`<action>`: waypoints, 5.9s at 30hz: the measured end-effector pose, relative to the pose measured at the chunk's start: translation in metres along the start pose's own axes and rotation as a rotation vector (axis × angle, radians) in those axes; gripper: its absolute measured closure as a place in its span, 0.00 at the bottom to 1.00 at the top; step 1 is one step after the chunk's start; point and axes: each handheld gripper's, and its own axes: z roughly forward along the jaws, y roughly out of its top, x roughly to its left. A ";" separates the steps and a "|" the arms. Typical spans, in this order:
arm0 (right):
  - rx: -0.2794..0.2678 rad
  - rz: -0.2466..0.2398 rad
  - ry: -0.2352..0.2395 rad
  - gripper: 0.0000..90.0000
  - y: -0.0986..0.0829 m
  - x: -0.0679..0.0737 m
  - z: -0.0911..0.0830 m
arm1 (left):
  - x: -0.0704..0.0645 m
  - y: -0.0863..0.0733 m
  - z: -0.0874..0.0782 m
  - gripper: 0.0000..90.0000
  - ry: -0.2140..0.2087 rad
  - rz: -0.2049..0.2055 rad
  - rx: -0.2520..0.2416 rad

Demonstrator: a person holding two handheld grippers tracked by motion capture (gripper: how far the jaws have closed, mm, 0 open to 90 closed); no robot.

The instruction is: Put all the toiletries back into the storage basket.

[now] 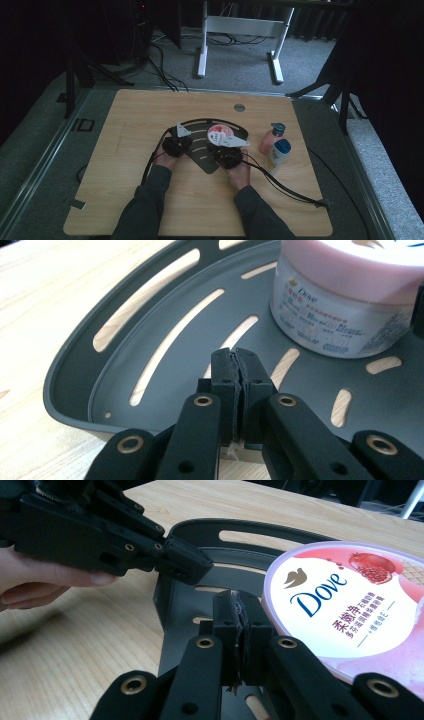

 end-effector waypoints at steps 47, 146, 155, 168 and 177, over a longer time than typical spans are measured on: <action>-0.039 0.144 -0.292 1.00 0.000 -0.020 0.003 | 0.002 -0.002 0.006 0.99 0.023 0.004 0.043; 0.130 0.066 -0.156 0.65 0.000 -0.004 -0.039 | -0.043 -0.018 0.001 0.74 -0.144 0.028 0.040; 0.146 0.008 -0.148 0.58 -0.010 0.002 -0.071 | -0.043 -0.025 -0.005 0.69 -0.158 0.021 0.039; 0.138 0.011 -0.124 0.53 -0.019 -0.006 -0.118 | -0.043 -0.028 -0.008 0.67 -0.166 0.019 0.037; 0.153 0.004 -0.133 0.53 -0.030 -0.011 -0.140 | -0.044 -0.029 -0.008 0.66 -0.166 0.019 0.034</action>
